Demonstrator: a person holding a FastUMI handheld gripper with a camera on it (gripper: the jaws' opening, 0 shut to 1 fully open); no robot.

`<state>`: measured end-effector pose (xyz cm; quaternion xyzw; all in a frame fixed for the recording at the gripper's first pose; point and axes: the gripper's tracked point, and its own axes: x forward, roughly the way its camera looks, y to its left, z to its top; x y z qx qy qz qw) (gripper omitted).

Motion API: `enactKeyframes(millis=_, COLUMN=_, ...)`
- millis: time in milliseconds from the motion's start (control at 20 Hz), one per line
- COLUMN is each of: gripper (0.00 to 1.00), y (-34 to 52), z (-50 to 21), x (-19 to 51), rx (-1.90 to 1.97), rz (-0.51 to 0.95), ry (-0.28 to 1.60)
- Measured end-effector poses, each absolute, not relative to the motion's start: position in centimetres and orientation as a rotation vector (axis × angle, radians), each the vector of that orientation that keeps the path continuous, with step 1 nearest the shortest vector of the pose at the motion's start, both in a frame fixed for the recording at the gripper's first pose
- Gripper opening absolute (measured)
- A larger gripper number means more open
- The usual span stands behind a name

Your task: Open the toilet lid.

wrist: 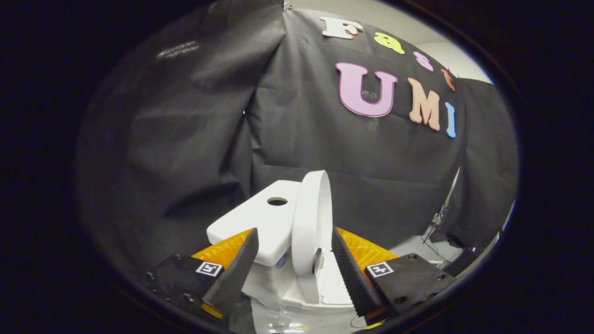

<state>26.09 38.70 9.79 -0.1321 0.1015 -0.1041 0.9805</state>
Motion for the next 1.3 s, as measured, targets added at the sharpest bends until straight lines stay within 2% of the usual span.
enactKeyframes(millis=150, gripper=0.98, y=38.2, z=11.0, x=24.7, rx=-0.255, rz=-0.169, ry=0.17)
enactKeyframes(millis=650, gripper=0.98, y=34.2, z=16.9, x=17.3, rx=-0.259, rz=0.032, ry=0.044)
enactKeyframes(millis=850, gripper=0.98, y=28.6, z=17.8, x=14.5, rx=-0.294, rz=0.04, ry=0.03)
enactKeyframes(millis=1150, gripper=0.98, y=19.8, z=15.0, x=10.7, rx=-0.349, rz=-0.007, ry=0.038)
enactKeyframes(millis=1300, gripper=0.98, y=17.3, z=11.8, x=10.1, rx=-0.352, rz=-0.009, ry=0.105)
